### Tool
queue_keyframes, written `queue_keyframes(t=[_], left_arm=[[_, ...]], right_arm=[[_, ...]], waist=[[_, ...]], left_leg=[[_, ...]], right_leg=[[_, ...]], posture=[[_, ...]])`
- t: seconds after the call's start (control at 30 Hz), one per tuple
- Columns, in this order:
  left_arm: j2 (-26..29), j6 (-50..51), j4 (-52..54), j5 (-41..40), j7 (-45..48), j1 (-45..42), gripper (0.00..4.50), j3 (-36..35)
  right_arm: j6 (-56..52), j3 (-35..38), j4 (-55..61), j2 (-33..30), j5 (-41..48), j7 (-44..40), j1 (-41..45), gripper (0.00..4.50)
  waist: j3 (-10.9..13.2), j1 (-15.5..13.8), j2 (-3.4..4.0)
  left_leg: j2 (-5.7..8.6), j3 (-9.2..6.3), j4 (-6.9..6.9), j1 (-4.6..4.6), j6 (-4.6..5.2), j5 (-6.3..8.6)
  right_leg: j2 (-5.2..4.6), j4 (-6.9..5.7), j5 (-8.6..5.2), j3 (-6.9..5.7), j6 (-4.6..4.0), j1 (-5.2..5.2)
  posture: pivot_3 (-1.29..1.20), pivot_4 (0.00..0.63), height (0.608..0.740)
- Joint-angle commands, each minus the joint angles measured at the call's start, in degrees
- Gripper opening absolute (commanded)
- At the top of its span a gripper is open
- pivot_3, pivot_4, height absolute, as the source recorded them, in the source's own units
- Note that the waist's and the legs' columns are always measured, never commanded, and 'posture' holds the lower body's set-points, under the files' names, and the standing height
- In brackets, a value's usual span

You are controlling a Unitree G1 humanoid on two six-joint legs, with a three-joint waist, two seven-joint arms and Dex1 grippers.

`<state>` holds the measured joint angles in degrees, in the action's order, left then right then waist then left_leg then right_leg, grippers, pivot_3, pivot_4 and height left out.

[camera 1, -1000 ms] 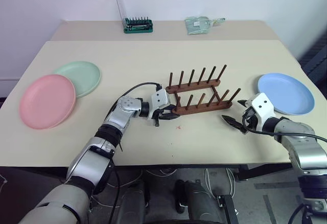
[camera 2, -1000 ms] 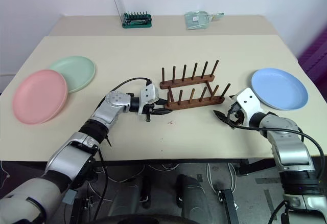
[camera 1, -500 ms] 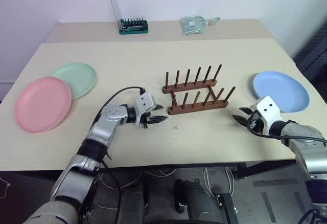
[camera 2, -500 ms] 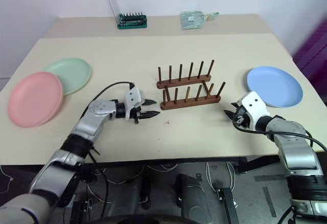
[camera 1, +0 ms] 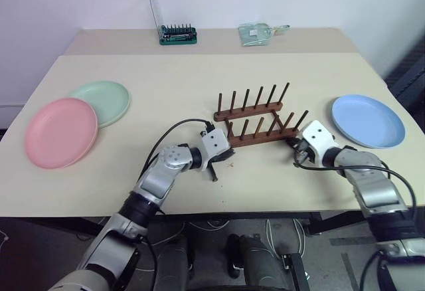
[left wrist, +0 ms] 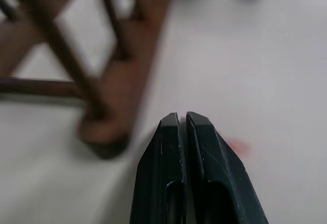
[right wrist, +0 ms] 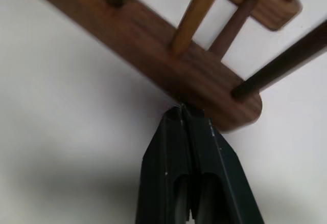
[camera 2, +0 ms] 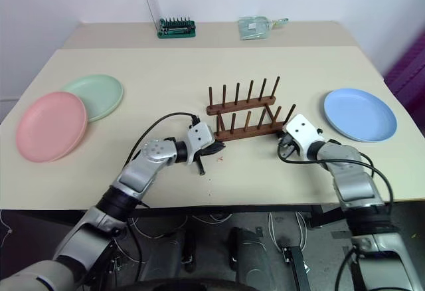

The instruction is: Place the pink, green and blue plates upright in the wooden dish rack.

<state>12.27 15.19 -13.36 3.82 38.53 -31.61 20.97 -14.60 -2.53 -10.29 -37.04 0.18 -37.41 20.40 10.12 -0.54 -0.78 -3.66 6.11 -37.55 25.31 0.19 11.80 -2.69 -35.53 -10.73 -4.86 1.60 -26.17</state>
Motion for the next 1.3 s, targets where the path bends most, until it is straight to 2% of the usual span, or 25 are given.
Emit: queue_keyframes(t=[0.03,0.43,0.7,0.8,0.9,1.0,1.07,1.1,1.2,1.3], left_arm=[[-0.4,-0.7,-6.1,3.5,-7.8,-1.1,0.2,-2.2],[-4.0,-6.1,-26.2,3.6,-19.7,-12.2,0.2,-6.6],[-4.6,-7.8,-27.9,3.6,-19.1,-12.1,0.2,-7.0],[-4.1,-8.2,-23.6,3.2,-18.4,-10.1,0.2,-7.5],[-1.8,-8.3,-12.0,1.4,-16.0,-6.3,0.2,-9.0],[1.4,-3.6,3.2,-3.5,-12.2,-1.9,0.2,-13.0],[3.4,3.4,11.6,-8.4,-10.3,0.8,0.2,-16.6],[4.8,7.2,15.7,-10.7,-9.9,2.3,0.44,-19.1],[8.9,17.7,27.0,-18.8,-10.2,7.1,1.46,-29.4],[11.7,22.7,33.1,-21.5,-14.0,11.5,2.96,-39.2]], right_arm=[[1.5,-1.9,-4.5,2.0,-3.2,3.4,3.5,0.0],[10.8,-3.8,-26.5,8.9,-7.7,10.5,19.2,0.0],[13.6,-3.5,-29.2,9.6,-8.2,11.0,20.1,0.0],[14.4,-3.3,-25.5,8.2,-8.2,10.4,18.1,0.0],[15.9,-2.7,-16.9,5.0,-8.2,8.1,14.2,0.0],[14.3,-2.2,-5.9,2.0,-5.3,2.4,9.0,0.0],[11.7,-2.1,-0.2,0.9,-2.5,-1.8,6.6,0.0],[10.2,-2.5,2.5,0.3,-1.0,-4.4,5.5,0.0],[4.3,-3.0,10.6,0.1,5.0,-11.5,3.8,0.83],[0.6,-3.6,14.1,1.9,7.7,-13.2,5.3,2.3]], waist=[[-0.1,0.1,0.0],[-0.2,0.4,-0.02],[-0.2,0.6,-0.01],[-0.2,0.9,-0.01],[-0.2,1.2,0.02],[-0.2,1.3,0.01],[-0.2,1.4,0.01],[-0.2,1.4,0.01],[-0.2,1.5,0.01],[-0.2,1.4,0.01]], left_leg=[[-0.01,0.0,0.01,0.0,0.0,0.0],[0.0,0.05,-0.02,-0.01,0.01,0.0],[0.0,0.1,-0.05,-0.03,0.01,0.0],[0.0,0.09,-0.05,-0.03,0.01,0.0],[0.0,0.09,0.03,0.0,0.01,0.0],[0.01,0.11,0.11,0.04,0.0,-0.01],[-0.03,0.11,0.13,0.02,0.0,-0.01],[-0.03,0.08,0.11,0.0,0.0,-0.01],[-0.1,0.06,0.13,-0.11,-0.02,-0.01],[-0.11,0.04,0.16,-0.11,-0.02,-0.01]], right_leg=[[0.01,-0.02,0.0,0.0,0.0,-0.01],[0.0,-0.24,0.11,0.0,0.22,-0.06],[-0.03,-0.32,0.12,0.0,0.24,-0.06],[-0.04,-0.34,0.12,0.0,0.24,-0.07],[-0.08,-0.4,0.09,0.02,0.23,-0.17],[-0.11,-0.46,0.08,0.08,0.19,-0.31],[-0.08,-0.47,0.04,0.09,0.19,-0.32],[-0.05,-0.48,0.02,0.08,0.22,-0.29],[-0.01,-0.5,-0.03,0.09,0.17,-0.23],[0.0,-0.49,-0.07,0.08,0.12,-0.25]], posture=[[0.0,0.15,0.73],[0.0,0.15,0.73],[0.0,0.15,0.73],[0.0,0.15,0.73],[0.0,0.15,0.73],[0.0,0.15,0.73],[0.0,0.15,0.73],[0.0,0.15,0.73],[0.0,0.15,0.73],[0.0,0.15,0.73]])
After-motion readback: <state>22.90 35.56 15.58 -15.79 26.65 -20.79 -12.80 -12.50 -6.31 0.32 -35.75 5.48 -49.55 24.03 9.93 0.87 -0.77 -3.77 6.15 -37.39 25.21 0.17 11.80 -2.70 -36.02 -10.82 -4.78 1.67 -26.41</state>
